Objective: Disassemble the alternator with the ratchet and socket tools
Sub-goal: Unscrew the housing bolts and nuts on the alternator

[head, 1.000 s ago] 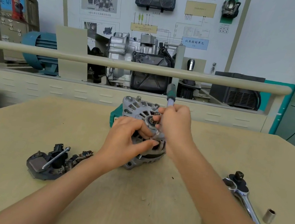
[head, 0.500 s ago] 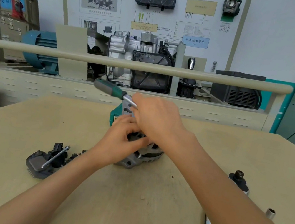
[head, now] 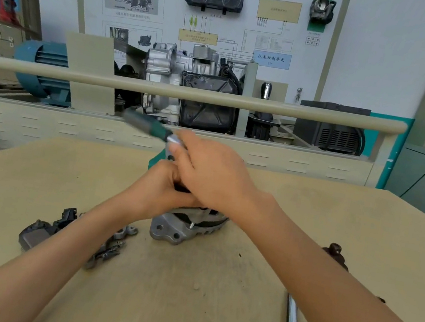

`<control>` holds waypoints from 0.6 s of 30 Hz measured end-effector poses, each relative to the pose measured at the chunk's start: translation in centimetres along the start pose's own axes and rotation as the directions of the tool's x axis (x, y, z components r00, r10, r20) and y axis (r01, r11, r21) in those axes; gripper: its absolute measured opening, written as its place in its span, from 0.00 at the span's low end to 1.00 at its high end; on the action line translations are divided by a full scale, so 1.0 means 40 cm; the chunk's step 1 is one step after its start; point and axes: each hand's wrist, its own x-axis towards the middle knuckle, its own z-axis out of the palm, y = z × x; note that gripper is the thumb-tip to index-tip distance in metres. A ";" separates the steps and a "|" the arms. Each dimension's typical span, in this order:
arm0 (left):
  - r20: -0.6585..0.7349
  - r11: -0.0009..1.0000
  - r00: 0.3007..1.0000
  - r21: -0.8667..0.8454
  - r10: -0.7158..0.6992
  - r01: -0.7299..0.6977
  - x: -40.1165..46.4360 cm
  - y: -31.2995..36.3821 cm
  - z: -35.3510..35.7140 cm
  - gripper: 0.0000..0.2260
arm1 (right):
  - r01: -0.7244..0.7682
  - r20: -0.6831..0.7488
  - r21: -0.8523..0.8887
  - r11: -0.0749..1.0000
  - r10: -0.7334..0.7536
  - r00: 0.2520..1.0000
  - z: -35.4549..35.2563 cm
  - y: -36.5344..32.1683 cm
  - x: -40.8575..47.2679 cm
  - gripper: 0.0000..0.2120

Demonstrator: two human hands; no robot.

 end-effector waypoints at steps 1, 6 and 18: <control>-0.001 1.000 1.000 0.000 0.007 -0.007 -0.002 -0.002 0.002 0.21 | -0.101 -0.050 0.019 0.995 0.102 0.994 0.007 -0.002 0.001 0.16; -0.038 0.998 0.999 0.059 0.036 -0.034 0.001 0.000 0.012 0.19 | -0.490 -0.038 0.339 0.803 0.532 0.846 0.011 0.001 0.012 0.39; -0.079 0.994 0.994 0.082 0.076 -0.069 -0.006 0.002 0.027 0.18 | -0.094 -0.116 -0.017 0.995 0.092 0.989 0.015 0.011 0.000 0.23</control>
